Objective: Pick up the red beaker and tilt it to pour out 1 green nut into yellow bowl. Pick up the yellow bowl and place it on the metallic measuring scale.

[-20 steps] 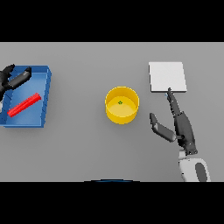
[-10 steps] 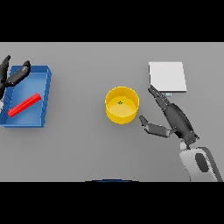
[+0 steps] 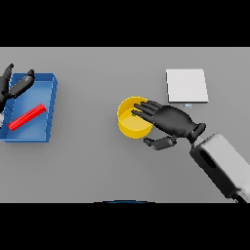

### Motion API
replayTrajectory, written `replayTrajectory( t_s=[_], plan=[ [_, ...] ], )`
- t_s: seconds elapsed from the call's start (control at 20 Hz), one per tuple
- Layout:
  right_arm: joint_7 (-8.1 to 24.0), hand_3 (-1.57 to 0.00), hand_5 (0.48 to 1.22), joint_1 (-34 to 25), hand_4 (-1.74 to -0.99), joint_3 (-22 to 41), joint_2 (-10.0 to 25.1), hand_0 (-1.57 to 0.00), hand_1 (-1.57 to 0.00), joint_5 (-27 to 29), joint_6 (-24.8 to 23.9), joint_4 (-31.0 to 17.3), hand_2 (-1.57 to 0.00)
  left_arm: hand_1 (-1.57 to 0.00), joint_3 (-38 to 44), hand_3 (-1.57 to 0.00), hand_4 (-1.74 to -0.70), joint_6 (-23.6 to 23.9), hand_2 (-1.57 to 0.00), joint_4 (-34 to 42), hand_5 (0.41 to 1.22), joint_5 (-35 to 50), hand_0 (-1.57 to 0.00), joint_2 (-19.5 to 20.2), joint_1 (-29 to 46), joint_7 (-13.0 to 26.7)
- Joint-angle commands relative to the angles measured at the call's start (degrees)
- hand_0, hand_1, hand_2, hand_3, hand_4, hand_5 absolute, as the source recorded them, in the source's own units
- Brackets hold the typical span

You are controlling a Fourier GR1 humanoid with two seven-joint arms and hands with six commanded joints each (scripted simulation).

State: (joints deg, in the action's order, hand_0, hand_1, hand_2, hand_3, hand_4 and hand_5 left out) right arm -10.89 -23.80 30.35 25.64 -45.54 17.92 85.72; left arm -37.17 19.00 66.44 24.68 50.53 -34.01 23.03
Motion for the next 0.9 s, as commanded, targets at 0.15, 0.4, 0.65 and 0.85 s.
replayTrajectory(
  t_s=[0.15, 0.4, 0.65, 0.85],
  plan=[
    [-1.52, 0.00, 0.705, -5.54, -1.219, 4.63, -0.62, 0.00, 0.00, -3.34, 3.52, -5.30, 0.00, 0.00, 0.45, 0.00, -0.72, -0.01, 0.00, -0.36, 0.688, 0.58, 0.00, -0.12, 0.68, -0.93],
    [-1.59, 0.00, 0.703, -10.44, -1.231, 8.55, -2.33, 0.00, 0.00, -6.40, 5.61, -11.65, 0.00, 0.00, 1.07, 0.00, -0.72, -0.99, 0.00, -0.57, 0.688, 1.36, 0.00, 0.23, 0.73, -1.60],
    [-1.84, 0.00, 0.727, -13.97, -1.270, 10.90, -3.43, 0.00, 0.00, -7.77, 8.45, -16.00, 0.00, 0.00, 0.96, 0.00, -0.72, -0.40, 0.00, 0.41, 0.682, 1.24, 0.00, 0.73, 1.10, -1.18],
    [-1.34, 0.00, 0.753, -15.00, -1.297, 11.25, -4.19, 0.00, 0.00, -7.64, 10.13, -17.46, 0.00, 0.00, 1.78, 0.00, -0.72, -0.25, 0.00, 0.36, 0.688, 1.86, 0.00, 1.07, 2.16, -2.99]
  ],
)
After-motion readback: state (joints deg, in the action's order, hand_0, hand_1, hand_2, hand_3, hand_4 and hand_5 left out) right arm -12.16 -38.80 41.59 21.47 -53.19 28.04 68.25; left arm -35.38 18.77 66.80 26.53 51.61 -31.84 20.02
